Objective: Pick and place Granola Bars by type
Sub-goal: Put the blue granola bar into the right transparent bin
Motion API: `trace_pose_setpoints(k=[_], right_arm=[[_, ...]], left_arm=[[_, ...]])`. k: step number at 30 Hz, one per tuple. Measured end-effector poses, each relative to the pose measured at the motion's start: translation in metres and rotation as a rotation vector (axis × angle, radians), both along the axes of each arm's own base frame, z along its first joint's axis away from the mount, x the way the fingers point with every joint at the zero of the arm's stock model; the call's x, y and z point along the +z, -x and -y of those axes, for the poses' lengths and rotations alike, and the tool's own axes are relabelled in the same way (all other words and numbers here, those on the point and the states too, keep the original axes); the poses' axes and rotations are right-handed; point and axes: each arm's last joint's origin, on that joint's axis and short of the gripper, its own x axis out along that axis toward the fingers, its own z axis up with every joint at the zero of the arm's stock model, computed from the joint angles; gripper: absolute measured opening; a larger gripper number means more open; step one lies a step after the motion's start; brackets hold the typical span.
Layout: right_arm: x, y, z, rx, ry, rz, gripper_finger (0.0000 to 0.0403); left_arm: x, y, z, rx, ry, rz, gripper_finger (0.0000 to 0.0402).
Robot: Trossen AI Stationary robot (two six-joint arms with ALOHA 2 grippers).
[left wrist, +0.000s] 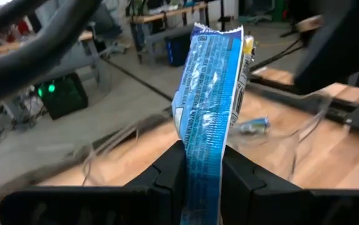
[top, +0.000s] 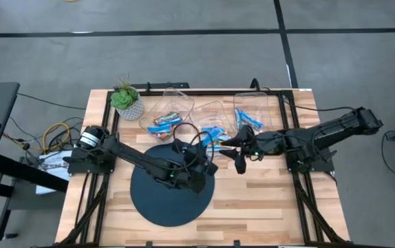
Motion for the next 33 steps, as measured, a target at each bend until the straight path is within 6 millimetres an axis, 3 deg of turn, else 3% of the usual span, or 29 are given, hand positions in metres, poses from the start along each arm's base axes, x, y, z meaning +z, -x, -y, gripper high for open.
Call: trace_pose_setpoints(k=[10,21,27,33], right_arm=[[0.012,-0.009,0.014,0.016,-0.031,0.137,0.0198],[0.012,-0.009,0.009,0.069,-0.044,0.136,0.0198],[0.016,-0.001,-0.005,0.206,-0.112,0.129,0.0194],[0.023,0.019,-0.024,0.349,-0.234,0.093,0.0194]], left_arm=[[0.025,-0.014,0.004,-0.109,-0.071,0.033,0.0065],[0.027,-0.014,0.008,-0.149,-0.081,0.028,0.0054],[0.021,-0.005,0.032,-0.218,-0.102,-0.045,0.0011],[0.018,0.009,0.06,-0.283,-0.116,-0.077,0.0009]])
